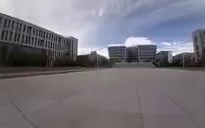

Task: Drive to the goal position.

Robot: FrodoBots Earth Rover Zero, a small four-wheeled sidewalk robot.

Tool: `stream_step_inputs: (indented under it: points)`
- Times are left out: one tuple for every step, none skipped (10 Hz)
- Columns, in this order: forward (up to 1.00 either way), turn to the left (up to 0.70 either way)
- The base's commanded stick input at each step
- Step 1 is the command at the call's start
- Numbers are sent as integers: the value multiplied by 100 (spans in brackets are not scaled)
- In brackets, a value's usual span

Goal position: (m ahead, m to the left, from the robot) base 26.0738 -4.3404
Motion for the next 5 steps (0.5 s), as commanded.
stream_step_inputs:
  points:
    - [70,0]
    - [70,0]
    - [70,0]
    - [70,0]
    - [70,0]
